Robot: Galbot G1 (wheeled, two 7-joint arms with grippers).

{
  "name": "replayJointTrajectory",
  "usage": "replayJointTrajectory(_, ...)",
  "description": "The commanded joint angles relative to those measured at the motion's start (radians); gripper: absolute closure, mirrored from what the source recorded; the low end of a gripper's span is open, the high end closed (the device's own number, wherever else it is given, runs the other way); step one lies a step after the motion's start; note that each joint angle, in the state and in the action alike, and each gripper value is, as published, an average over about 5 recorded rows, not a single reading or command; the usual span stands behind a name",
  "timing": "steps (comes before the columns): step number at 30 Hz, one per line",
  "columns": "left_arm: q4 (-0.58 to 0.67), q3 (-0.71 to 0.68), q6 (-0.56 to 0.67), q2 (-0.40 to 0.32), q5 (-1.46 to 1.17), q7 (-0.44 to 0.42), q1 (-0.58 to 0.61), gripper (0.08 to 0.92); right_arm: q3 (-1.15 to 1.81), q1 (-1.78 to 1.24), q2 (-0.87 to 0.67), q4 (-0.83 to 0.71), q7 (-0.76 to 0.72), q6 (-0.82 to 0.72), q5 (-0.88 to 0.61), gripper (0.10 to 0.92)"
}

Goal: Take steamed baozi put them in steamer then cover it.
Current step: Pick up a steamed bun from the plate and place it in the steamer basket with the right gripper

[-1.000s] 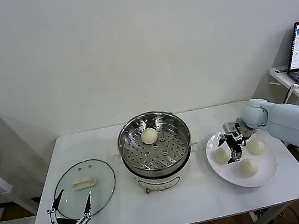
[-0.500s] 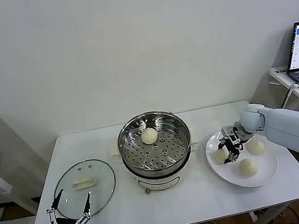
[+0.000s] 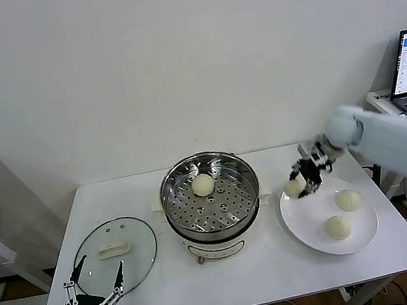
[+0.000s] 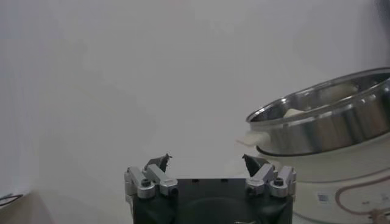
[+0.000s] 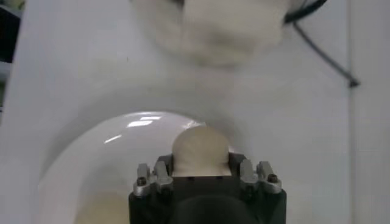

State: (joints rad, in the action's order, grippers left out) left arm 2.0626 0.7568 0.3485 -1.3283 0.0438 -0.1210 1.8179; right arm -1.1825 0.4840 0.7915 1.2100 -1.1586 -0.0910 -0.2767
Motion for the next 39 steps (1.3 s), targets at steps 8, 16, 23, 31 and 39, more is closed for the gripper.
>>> replayJointTrajectory(8,-0.003,-0.025,0.004,-0.002,0.001,-0.002,-0.016,0.177,-0.215,0.344,0.267,0.155,-0.037,-0.128,-0.298,0.416)
replayJointTrajectory(16,-0.008,-0.033,0.002,-0.006,0.0,0.0,-0.03,0.177,-0.302,0.295,0.462,0.129,0.123,-0.217,-0.403,0.413)
replayJointTrajectory(23,-0.017,-0.031,0.007,-0.001,-0.001,0.002,-0.035,0.177,-0.329,0.226,0.563,0.085,0.273,-0.264,-0.412,0.412)
replayJointTrajectory(31,-0.019,-0.027,0.011,0.006,-0.002,0.004,-0.034,0.177,-0.344,0.161,0.619,0.029,0.317,-0.279,-0.399,0.406)
replayJointTrajectory(39,-0.016,-0.017,0.012,0.01,-0.002,0.005,-0.024,0.177,-0.341,0.117,0.641,-0.015,0.307,-0.278,-0.378,0.405)
